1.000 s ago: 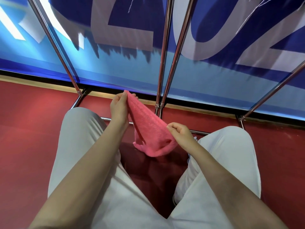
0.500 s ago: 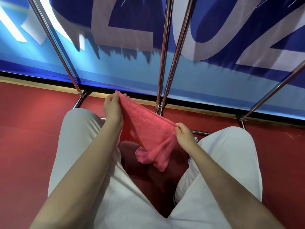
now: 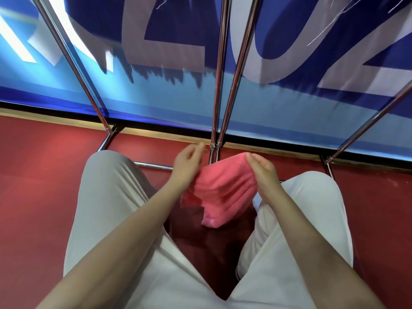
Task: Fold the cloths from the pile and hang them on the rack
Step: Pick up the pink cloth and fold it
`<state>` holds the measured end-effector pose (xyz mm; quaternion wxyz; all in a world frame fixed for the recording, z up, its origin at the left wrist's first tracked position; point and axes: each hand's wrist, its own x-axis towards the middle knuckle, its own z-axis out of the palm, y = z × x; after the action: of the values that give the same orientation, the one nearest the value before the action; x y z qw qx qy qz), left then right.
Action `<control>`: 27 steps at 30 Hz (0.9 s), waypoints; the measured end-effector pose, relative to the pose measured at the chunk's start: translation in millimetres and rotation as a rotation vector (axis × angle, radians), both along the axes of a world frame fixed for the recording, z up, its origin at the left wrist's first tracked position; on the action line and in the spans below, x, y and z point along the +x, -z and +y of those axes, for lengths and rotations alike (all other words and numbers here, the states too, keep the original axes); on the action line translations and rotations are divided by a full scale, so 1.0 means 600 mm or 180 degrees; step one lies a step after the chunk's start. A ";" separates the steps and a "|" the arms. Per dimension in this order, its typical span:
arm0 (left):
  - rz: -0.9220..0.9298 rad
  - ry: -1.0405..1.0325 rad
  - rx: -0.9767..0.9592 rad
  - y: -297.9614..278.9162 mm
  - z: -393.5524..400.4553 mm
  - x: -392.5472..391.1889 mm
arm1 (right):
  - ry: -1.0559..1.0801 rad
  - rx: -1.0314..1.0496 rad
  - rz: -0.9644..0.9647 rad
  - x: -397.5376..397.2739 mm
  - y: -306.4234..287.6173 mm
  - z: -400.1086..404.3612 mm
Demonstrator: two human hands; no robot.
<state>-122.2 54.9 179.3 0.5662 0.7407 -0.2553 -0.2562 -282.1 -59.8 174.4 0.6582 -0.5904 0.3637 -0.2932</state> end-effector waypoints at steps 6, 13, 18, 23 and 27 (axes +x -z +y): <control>0.0350 0.1237 0.0118 0.031 -0.011 -0.077 | -0.0329 -0.0053 0.0053 -0.007 -0.010 0.012; 0.1132 0.0938 -0.0022 0.017 -0.008 -0.071 | -0.0196 -0.0540 0.0436 0.002 -0.001 0.008; 0.0509 0.0570 -0.0263 -0.013 -0.008 -0.054 | -0.0459 -0.1559 0.1029 0.006 0.019 0.005; 0.0077 0.0435 -0.0314 -0.020 -0.002 -0.042 | -0.0397 -0.2398 0.1405 0.010 0.034 0.000; 0.0052 0.0339 -0.0325 -0.031 0.001 -0.030 | -0.0126 -0.2005 0.1332 0.013 0.035 -0.006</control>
<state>-140.2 55.6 198.1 0.5908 0.6941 -0.3025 -0.2786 -274.3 -63.5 153.6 0.3615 -0.8179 0.3707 -0.2510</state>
